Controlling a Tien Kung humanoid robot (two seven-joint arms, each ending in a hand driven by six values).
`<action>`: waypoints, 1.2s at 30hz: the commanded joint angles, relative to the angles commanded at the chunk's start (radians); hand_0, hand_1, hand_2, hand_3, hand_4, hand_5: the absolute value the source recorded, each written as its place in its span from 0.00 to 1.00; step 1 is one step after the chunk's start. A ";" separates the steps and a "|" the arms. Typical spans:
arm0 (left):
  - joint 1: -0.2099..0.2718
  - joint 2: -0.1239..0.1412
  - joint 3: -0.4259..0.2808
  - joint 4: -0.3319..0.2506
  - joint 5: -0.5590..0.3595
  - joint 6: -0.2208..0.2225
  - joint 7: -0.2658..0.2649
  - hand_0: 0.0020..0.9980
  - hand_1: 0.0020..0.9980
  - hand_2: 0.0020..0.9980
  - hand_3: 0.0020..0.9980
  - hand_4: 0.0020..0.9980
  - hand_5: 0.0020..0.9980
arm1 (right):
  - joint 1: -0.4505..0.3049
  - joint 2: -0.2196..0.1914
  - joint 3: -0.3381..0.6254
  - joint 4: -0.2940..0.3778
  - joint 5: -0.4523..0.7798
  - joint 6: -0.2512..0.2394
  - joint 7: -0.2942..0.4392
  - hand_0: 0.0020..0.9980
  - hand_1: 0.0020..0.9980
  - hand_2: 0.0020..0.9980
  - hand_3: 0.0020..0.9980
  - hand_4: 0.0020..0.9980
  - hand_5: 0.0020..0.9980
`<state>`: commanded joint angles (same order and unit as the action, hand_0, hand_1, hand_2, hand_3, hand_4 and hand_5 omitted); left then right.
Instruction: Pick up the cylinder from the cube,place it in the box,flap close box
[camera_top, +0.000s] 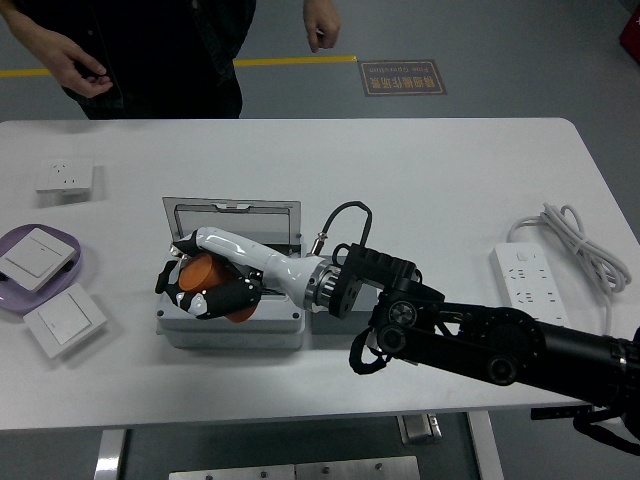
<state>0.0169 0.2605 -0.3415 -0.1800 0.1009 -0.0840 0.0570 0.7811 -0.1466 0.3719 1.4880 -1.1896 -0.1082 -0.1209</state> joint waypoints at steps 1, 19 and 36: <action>0.000 0.000 0.000 0.000 0.000 0.000 0.000 0.68 0.69 0.67 0.70 0.70 0.26 | 0.000 0.000 0.003 0.000 -0.036 0.002 -0.017 0.31 0.32 0.34 0.28 0.00 0.00; 0.002 0.002 0.093 -0.003 -0.063 0.002 -0.001 0.68 0.69 0.67 0.70 0.70 0.26 | 0.003 0.018 -0.007 -0.096 -0.284 -0.019 0.011 0.77 0.69 0.68 0.69 0.37 0.18; -0.002 0.003 0.057 -0.004 -0.025 -0.001 0.002 0.68 0.69 0.67 0.70 0.70 0.26 | 0.010 0.026 -0.004 -0.101 -0.482 0.019 -0.077 0.89 0.75 0.73 0.75 0.70 0.24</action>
<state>0.0149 0.2635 -0.2849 -0.1843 0.0756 -0.0849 0.0590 0.7908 -0.1206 0.3679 1.3866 -1.6714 -0.0890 -0.1975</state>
